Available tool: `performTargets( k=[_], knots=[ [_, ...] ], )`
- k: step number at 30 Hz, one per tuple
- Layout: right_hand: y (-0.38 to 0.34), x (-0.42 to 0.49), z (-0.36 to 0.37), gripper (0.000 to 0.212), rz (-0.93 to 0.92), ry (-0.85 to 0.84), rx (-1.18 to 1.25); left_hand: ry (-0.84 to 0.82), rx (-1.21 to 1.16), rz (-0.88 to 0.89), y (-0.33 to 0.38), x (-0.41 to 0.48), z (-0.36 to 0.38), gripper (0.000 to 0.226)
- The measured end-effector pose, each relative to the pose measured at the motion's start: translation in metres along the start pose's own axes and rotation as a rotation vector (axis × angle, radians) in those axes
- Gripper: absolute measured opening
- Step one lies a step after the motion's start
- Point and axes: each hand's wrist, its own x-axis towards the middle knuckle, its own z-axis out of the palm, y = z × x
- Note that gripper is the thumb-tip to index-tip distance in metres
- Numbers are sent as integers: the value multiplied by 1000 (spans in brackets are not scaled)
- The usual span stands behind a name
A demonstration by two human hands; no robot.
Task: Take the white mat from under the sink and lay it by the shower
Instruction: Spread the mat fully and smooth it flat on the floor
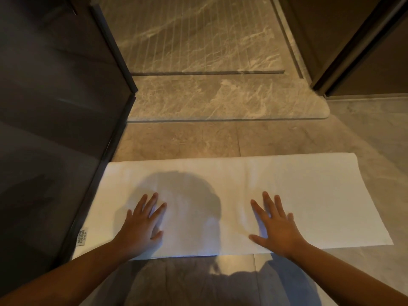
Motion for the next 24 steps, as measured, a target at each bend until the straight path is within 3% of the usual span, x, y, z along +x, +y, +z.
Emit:
performTargets(
  k=[3, 7, 13, 17, 24],
  knots=[
    [-6, -9, -5, 85, -101, 44, 20, 132, 88, 228, 3, -10, -4, 58],
    [-15, -18, -10, 74, -332, 197, 23, 161, 115, 385, 14, -16, 5, 43],
    [-27, -19, -10, 77, -399, 82, -137, 156, 16, 349, 27, -15, 1, 59],
    [-28, -17, -13, 76, -417, 106, -182, 67, -102, 309, 25, -10, 7, 63],
    [-25, -18, -13, 49, -464, 149, -46, 18, -129, 293, 26, -9, 16, 68]
  ],
)
